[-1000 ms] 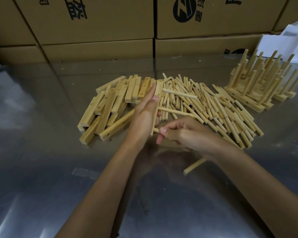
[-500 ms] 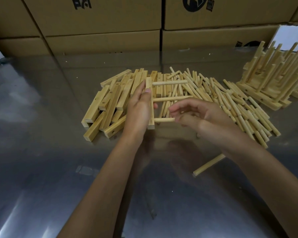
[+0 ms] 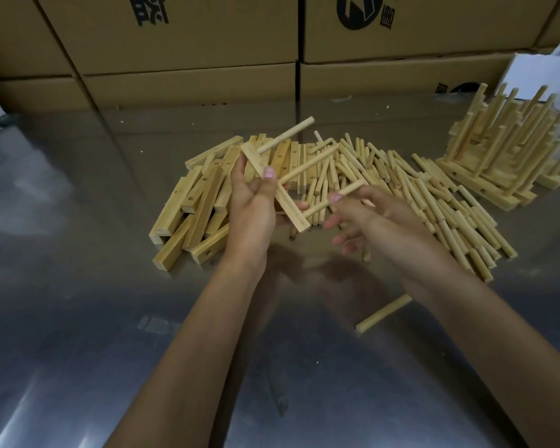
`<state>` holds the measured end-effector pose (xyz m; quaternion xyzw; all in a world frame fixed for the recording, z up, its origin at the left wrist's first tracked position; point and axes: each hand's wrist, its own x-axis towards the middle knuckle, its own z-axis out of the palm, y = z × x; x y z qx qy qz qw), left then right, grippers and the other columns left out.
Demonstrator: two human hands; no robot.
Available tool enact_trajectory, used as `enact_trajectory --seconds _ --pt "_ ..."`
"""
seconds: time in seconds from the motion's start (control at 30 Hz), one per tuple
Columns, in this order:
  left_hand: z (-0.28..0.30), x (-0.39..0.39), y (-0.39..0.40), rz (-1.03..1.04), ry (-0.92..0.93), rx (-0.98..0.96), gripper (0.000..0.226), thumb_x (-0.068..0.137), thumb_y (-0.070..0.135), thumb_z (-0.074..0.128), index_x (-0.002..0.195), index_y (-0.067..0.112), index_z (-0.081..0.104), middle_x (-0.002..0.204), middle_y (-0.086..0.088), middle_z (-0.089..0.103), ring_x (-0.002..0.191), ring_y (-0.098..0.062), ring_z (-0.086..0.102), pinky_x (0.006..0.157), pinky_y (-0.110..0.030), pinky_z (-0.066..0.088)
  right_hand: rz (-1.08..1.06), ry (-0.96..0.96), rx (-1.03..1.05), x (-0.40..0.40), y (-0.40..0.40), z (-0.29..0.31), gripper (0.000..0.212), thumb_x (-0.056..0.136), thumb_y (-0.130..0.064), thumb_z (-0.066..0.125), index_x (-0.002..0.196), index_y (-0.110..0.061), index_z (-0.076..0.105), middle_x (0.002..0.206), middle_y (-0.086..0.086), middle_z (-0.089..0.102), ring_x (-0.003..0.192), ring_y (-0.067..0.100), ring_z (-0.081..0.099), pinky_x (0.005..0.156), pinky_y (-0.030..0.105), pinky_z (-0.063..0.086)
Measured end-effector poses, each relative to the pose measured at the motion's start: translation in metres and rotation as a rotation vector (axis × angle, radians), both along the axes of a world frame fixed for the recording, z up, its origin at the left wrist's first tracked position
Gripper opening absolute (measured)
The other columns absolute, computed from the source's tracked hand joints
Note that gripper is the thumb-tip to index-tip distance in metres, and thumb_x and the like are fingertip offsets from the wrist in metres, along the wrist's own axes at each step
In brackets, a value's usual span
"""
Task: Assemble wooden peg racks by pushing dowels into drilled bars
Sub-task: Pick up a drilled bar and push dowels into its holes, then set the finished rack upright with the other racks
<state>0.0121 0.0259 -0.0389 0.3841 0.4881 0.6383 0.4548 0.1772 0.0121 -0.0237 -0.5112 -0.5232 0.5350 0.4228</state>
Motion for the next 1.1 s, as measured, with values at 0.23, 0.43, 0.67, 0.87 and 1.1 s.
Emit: enact_trajectory --seconds 0.23,0.43,0.67,0.87,1.1 --pt "0.003 0.005 0.001 -0.105 -0.308 -0.018 0.055 0.105 0.016 0.049 0.155 0.026 0.027 0.125 -0.020 0.064 0.099 -0.033 0.074 0.077 -0.045 0.063 0.057 -0.039 0.030 -0.009 -0.007 -0.008 0.022 0.089 -0.034 0.072 0.100 -0.015 0.074 0.086 0.002 0.076 0.073 0.012 0.070 0.064 0.020 0.056" --pt "0.005 -0.002 0.002 -0.163 -0.315 -0.060 0.036 0.100 0.013 0.060 0.133 0.004 0.049 0.114 -0.017 0.073 0.104 -0.031 0.073 0.079 -0.040 0.062 -0.035 0.001 0.101 -0.004 -0.001 -0.010 0.013 0.093 -0.023 0.069 0.099 -0.013 0.074 0.084 0.004 0.076 0.066 0.006 0.066 0.060 0.016 0.054" --pt "0.019 -0.034 -0.001 -0.187 -0.255 -0.054 0.046 0.082 0.007 0.077 0.123 -0.004 0.058 0.104 -0.013 0.076 0.099 -0.025 0.074 0.077 -0.025 0.060 -0.147 -0.001 0.152 0.012 0.012 -0.009 0.010 0.098 -0.019 0.062 0.098 -0.020 0.072 0.084 -0.001 0.076 0.067 0.005 0.067 0.059 0.017 0.052" --pt "0.030 -0.070 0.011 0.173 -0.253 -0.020 0.023 0.080 -0.006 0.078 0.097 -0.002 0.063 0.100 -0.020 0.076 0.093 -0.025 0.076 0.079 -0.024 0.061 -0.277 0.069 0.155 0.015 0.015 -0.011 0.012 0.097 -0.015 0.059 0.101 -0.021 0.069 0.083 -0.003 0.075 0.064 0.004 0.065 0.057 0.017 0.054" --pt "0.032 -0.155 0.065 0.694 0.166 -0.282 0.028 0.080 0.005 0.081 0.106 0.005 0.070 0.113 -0.011 0.072 0.092 -0.017 0.070 0.068 -0.017 0.056 -0.223 0.000 0.122 0.011 0.018 -0.019 0.018 0.097 -0.010 0.056 0.098 -0.021 0.070 0.085 0.000 0.075 0.062 0.000 0.063 0.059 0.022 0.053"
